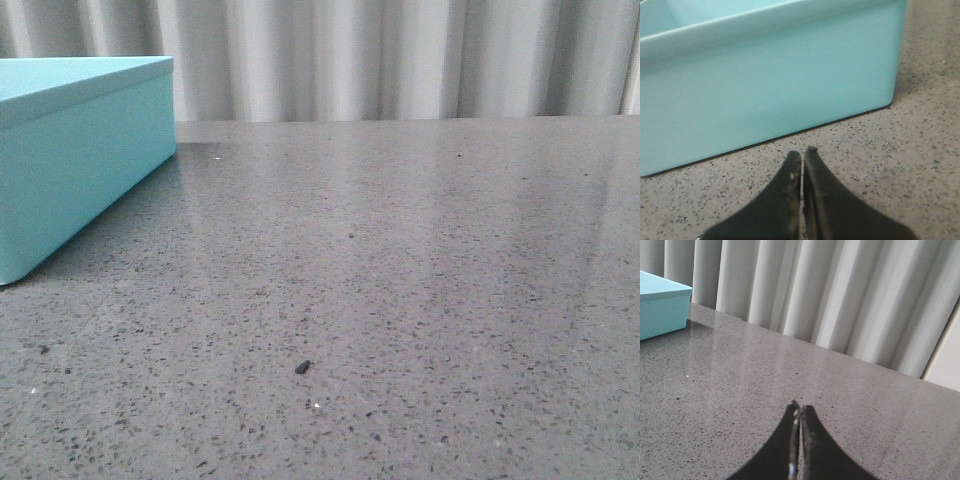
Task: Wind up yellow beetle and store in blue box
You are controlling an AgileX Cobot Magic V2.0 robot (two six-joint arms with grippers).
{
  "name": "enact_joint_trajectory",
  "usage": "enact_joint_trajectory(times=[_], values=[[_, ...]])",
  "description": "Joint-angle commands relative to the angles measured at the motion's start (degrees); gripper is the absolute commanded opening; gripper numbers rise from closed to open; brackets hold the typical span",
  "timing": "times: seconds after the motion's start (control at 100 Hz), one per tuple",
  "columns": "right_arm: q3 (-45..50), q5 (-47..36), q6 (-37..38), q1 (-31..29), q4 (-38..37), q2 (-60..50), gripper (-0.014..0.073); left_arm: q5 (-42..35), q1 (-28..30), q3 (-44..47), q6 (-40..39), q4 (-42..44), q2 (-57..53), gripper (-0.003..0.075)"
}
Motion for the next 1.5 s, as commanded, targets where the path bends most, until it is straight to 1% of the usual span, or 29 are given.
enact_joint_trajectory(times=[0.0,0.48,0.61,0.79,0.95,1.07,1.2,1.49], values=[[-1.13,-4.17,-0.39,-0.07,-0.76,-0.42,-0.0041,-2.29,0.13,1.63,-0.04,-0.44,-1.78,-0.0021],[-1.13,-4.17,-0.39,-0.07,-0.76,-0.42,-0.0041,-2.29,0.13,1.63,-0.04,-0.44,-1.78,-0.0021],[0.18,-3.26,-0.39,-0.07,-0.76,-0.42,-0.0041,-2.29,0.13,1.63,-0.04,-0.44,-1.78,-0.0021],[6.14,-4.3,-0.39,-0.07,-0.76,-0.42,-0.0041,-2.29,0.13,1.63,-0.04,-0.44,-1.78,-0.0021],[13.67,-10.85,3.31,-0.66,-0.76,-0.42,-0.0041,-2.29,0.13,1.63,-0.04,-0.44,-1.78,-0.0021],[19.53,-17.15,3.55,-2.29,-0.09,-0.42,-0.0041,-2.29,0.13,1.63,-0.04,-0.44,-1.78,-0.0021],[23.33,-20.15,3.55,-3.94,1.87,-0.42,-0.0041,-2.29,0.13,1.63,-0.04,-0.44,-1.78,-0.0021],[23.48,-16.53,3.55,-7.15,2.02,-0.42,-0.0041,-2.29,0.13,1.63,-0.04,-0.44,-1.78,-0.0021]])
